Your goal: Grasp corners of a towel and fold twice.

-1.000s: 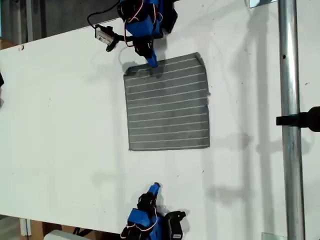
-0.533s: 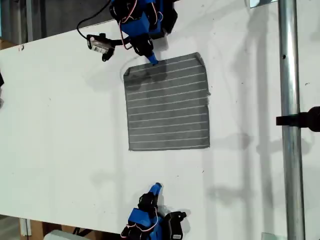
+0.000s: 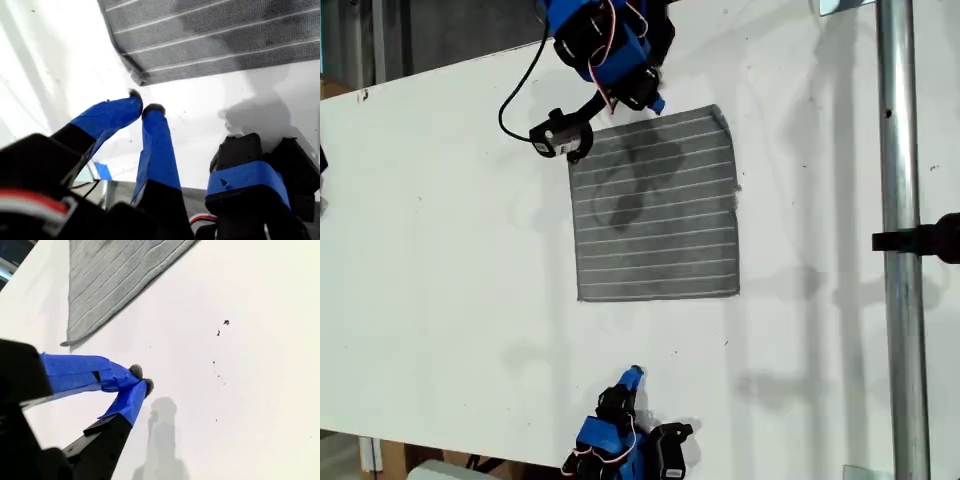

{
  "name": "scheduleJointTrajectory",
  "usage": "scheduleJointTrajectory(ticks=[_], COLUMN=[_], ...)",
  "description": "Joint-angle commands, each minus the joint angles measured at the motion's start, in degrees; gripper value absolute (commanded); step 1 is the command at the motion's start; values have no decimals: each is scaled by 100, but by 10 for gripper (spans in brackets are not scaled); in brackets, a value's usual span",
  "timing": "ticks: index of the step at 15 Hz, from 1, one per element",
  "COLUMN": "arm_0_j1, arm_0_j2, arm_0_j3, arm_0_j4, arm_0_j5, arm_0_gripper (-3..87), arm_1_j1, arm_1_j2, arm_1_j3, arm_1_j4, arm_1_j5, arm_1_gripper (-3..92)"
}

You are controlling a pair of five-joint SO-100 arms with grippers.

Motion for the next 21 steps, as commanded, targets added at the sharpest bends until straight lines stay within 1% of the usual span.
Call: scheduleJointTrajectory(ticks=[1, 2, 3, 4, 5, 6, 7, 9, 11, 16, 17, 18, 19, 20, 21], arm_0_j1=[-62, -62, -62, -53, -53, -53, -44, -26, -26, -26, -26, -26, -26, 9, 53], arm_0_j2=[26, 26, 26, 26, 26, 26, 26, 26, 18, 18, 18, 18, 18, 18, 18], arm_0_j3=[0, 0, 0, 0, 0, 0, 0, 0, 0, 0, 0, 0, 0, 0, 0], arm_0_j4=[-88, -88, -88, -88, -88, -79, -79, -79, -70, -70, -70, -70, -70, -70, -70], arm_0_j5=[-79, -88, -88, -88, -97, -97, -97, -97, -97, -114, -123, -149, -202, -334, -422], arm_0_gripper=[-28, -28, -28, -28, -28, -28, -28, -28, -28, -28, -28, -28, -28, -28, -27], arm_1_j1=[-264, -308, -316, -369, -352, -325, -352, -527, -703, -984, -1002, -1002, -888, -765, -677], arm_1_j2=[-123, -272, -457, -659, -773, -870, -949, -1055, -1055, -1441, -1617, -1731, -1758, -1723, -1652], arm_1_j3=[-483, -545, -633, -668, -483, -88, 431, 1477, 2312, 2874, 2962, 3129, 3410, 3683, 3850], arm_1_j4=[114, 123, 237, 369, 404, 264, -62, -1063, -1811, -3182, -3454, -3814, -4175, -4430, -4702], arm_1_j5=[141, 97, 79, 70, 88, 123, 123, 193, 475, 668, 686, 686, 817, 984, 958], arm_1_gripper=[269, 321, 395, 402, 388, 396, 412, 410, 409, 384, 368, 304, 117, 25, 1])
